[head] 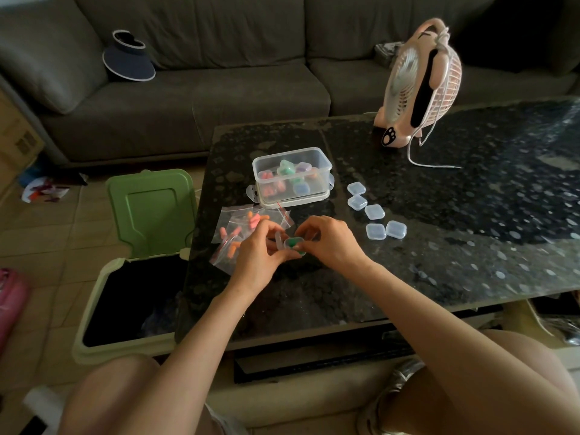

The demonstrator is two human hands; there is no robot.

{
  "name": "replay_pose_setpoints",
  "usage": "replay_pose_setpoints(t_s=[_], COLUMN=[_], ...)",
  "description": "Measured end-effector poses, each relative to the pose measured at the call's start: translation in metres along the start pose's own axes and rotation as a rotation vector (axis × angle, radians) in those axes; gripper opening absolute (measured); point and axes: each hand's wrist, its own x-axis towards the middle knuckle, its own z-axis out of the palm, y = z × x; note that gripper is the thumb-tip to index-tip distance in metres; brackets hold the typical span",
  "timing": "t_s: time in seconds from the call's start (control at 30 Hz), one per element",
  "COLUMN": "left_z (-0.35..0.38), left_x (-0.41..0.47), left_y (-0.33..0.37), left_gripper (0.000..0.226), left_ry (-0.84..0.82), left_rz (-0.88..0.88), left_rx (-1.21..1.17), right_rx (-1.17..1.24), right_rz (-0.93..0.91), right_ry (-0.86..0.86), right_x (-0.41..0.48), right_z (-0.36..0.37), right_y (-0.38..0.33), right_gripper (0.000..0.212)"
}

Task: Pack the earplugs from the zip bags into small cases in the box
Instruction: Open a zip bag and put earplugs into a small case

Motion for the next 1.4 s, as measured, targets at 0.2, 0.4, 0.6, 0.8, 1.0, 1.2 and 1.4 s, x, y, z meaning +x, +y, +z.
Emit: replay_pose_setpoints(t_s=[0.2,0.4,0.6,0.8,1.0,1.2,1.4], left_z=[-0.003,-0.001,0.004,0.001,0.001,0.001,0.002], left_x=[-0.002,-0.001,-0.001,0.000,0.005,0.004,0.005], left_y=[0.005,0.005,0.001,-0.001,-0.008,-0.010,-0.010], left_gripper=[0.039,0.037,0.042,0.038,0.041,0.047,0.046], left_ry=[0.013,0.036,0.001,0.031,0.010,0.001,-0.034], left_rz=[0.005,0.055,0.129,0.159,0.032,-0.009,-0.011], left_rx=[0.077,0.164,0.132,0.049,-0.100,-0.131,-0.139], right_rx=[0.448,0.685,0.642,0.807,0.877,0.782,0.729], right_rz=[0.159,0.253,0.232,0.265,0.263,0.242,0.218], right_ry=[-0.154,-0.239,-0.246,-0.225,-0.250,-0.270,-0.227], right_x=[-0.004,-0.003,-0.004,0.000,-0.002,-0.003,-0.001], right_z=[-0.006,-0.010,-0.002,-0.008,-0.008,-0.007,-0.004], right_y=[-0.006,-0.006,-0.008,-0.008,-0.008,-0.008,-0.008], right_gripper=[0.023,0.020,0.028,0.032,0.026,0.021,0.018])
